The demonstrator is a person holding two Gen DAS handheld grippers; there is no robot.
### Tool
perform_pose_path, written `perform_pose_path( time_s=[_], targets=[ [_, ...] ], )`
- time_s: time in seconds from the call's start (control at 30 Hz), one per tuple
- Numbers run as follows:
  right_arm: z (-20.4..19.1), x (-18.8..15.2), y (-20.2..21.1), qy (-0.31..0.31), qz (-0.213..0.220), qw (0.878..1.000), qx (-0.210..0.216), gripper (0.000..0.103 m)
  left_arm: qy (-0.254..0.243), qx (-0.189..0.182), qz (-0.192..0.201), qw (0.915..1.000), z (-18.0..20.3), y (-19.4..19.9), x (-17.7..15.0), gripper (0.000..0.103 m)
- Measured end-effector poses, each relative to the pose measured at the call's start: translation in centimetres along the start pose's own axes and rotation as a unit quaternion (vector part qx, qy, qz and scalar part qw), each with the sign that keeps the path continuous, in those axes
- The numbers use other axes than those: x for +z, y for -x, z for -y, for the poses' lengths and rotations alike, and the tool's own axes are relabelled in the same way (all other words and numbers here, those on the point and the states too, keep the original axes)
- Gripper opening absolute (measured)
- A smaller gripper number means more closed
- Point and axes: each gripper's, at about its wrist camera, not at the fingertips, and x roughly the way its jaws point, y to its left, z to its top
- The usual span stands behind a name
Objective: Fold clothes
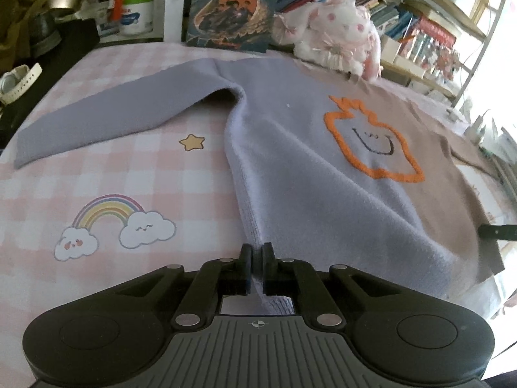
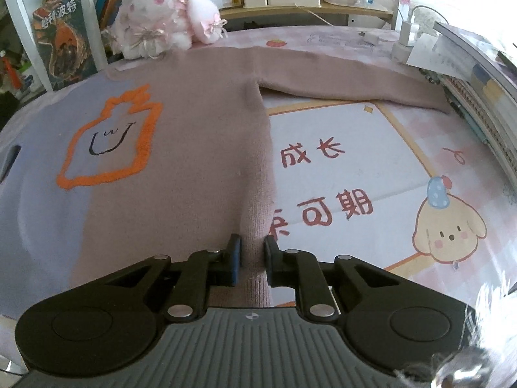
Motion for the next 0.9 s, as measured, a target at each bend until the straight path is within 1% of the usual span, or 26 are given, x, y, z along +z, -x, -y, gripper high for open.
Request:
perform_pose_path(
  time_s=[0.1,0.17,0.23,0.27,0.33,0.37,0.47,0.5,0.53,0.57,0.6,0.63,0.67,0.73,0.77,0.83,0.9],
  targets=[
    [0.1,0.0,-0.1,0.01,0.0,1.0,0.002,0.014,0.016,0.001,0.0,0.9999,-0.2,-0.1,0.1,0.005],
    [0.1,0.0,-0.1,0.02,0.002,1.0,0.004,0.014,0.015,0.008,0.003,0.9999,0.1,-0.2,0.0,0.005],
    [-0.1,-0.1,-0.1,0.043,0.005,0.999,0.004,0.014,0.017,0.022,0.002,0.9996,0.5,-0.1,0.0,0.008],
    [-0.3,-0.1,-0.1,0.058,0.007,0.998,0.003,0.014,0.027,0.031,0.0,0.9992,0.7,-0.1,0.1,0.008],
    [-0.6,-0.3,0.0,0.085,0.01,0.996,0.003,0.016,0.048,0.042,0.005,0.9979,1.1,0.2,0.1,0.011],
    [-0.5,-0.4,0.0,0.084,0.013,0.996,0.005,0.017,0.053,0.046,0.009,0.9975,1.4,0.4,0.2,0.011],
    [0.2,-0.6,0.1,0.069,0.02,0.997,0.014,0.022,0.055,0.074,0.025,0.9954,2.5,0.9,0.2,0.017],
    [0.5,-0.7,0.1,0.063,0.022,0.998,0.016,0.027,0.059,0.079,0.03,0.9946,2.8,1.2,0.1,0.021],
    [0.7,-0.8,0.1,0.064,0.025,0.998,0.017,0.034,0.063,0.08,0.035,0.9942,3.1,1.4,0.0,0.03],
    [0.9,-0.9,0.2,0.065,0.028,0.997,0.018,0.038,0.065,0.081,0.04,0.9938,3.5,1.6,-0.2,0.036],
    [1.1,-1.1,0.2,0.065,0.031,0.997,0.019,0.043,0.064,0.083,0.042,0.9936,3.8,1.8,-0.3,0.049],
    [1.3,-1.2,0.2,0.066,0.034,0.997,0.021,0.044,0.061,0.087,0.041,0.9935,4.2,1.8,-0.4,0.053],
    [1.6,-1.4,0.2,0.065,0.036,0.997,0.022,0.047,0.057,0.091,0.039,0.9934,4.6,1.8,-0.5,0.057],
    [2.2,-1.5,0.2,0.053,0.039,0.998,0.026,0.057,0.052,0.098,0.036,0.9932,5.2,1.9,-0.7,0.059],
    [2.3,-1.6,0.1,0.051,0.04,0.998,0.028,0.058,0.051,0.101,0.034,0.993,5.5,1.9,-0.8,0.063],
    [2.4,-1.9,0.2,0.057,0.043,0.997,0.03,0.068,0.051,0.106,0.039,0.9923,6.1,2.1,-0.9,0.072],
    [2.4,-2.2,0.2,0.063,0.047,0.996,0.032,0.073,0.053,0.11,0.045,0.9915,6.6,2.4,-0.9,0.074]
  ],
)
